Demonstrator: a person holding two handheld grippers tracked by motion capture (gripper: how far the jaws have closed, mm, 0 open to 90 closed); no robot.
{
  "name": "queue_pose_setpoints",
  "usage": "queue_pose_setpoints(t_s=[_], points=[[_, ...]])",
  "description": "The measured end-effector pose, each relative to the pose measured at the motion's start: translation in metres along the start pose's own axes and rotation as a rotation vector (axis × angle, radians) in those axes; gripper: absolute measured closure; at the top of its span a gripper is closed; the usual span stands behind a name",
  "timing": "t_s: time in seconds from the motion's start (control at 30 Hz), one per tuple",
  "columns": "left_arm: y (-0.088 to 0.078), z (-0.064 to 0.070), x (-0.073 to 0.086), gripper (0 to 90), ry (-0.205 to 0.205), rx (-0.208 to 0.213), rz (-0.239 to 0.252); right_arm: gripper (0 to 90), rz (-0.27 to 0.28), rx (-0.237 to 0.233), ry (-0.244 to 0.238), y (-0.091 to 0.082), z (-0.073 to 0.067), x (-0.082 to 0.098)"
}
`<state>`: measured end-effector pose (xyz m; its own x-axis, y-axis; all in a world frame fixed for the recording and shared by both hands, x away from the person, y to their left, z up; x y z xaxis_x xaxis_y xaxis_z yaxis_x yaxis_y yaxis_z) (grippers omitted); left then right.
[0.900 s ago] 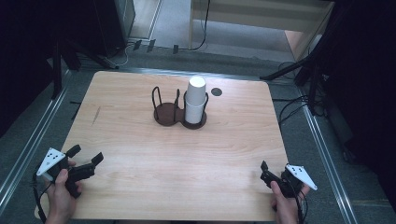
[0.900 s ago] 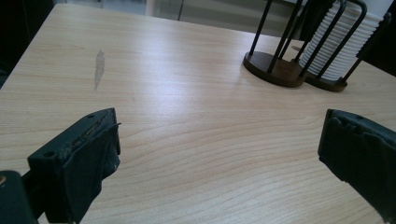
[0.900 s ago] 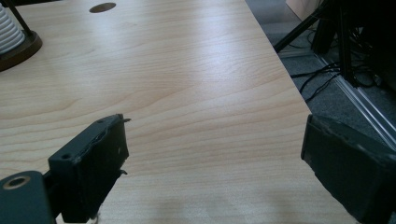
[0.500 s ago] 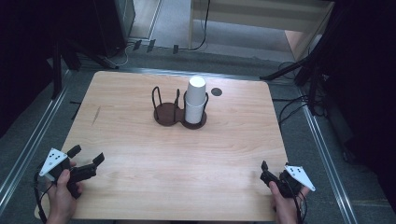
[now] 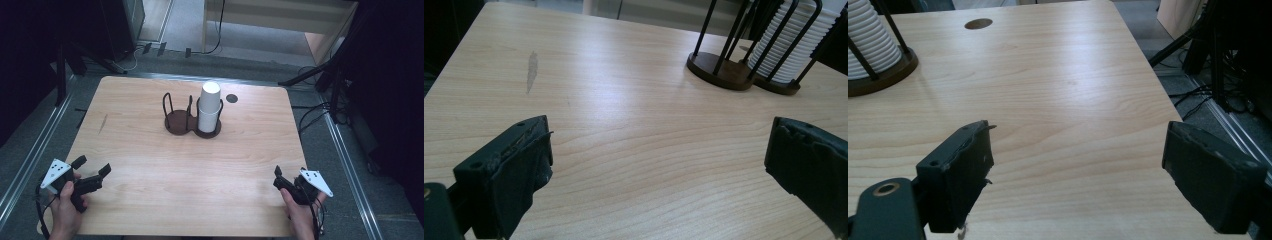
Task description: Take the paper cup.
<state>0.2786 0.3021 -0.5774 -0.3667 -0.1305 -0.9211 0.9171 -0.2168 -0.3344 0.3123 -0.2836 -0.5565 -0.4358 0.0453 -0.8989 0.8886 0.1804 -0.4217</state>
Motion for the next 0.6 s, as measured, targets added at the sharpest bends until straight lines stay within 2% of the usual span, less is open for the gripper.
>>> queue_pose_setpoints(t_s=[0.37,0.43,0.6], points=[[0.001,0.0,0.0,0.0,0.003,0.002,-0.009,12.5,0.019,-0.032,-0.002,0.015,-0.026,-0.024],[0.0,0.002,0.001,0.0,0.016,0.008,-0.014,12.5,0.021,-0.046,0.012,0.017,-0.03,-0.029],[0.001,0.005,0.002,0.0,0.042,-0.001,-0.018,12.5,0.025,-0.059,0.007,0.02,-0.038,-0.039]])
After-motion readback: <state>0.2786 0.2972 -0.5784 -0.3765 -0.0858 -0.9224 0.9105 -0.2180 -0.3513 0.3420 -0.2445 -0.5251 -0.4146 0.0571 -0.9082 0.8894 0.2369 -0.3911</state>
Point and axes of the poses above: each handheld gripper's, and its own axes: y roughly forward along the jaws, x roughly out of its underside, z roughly to its right, the point moved 8 cm from there along y, roughly forward along the jaws, and after that the axes turned 7 degrees about -x, right-handed, at the moved point
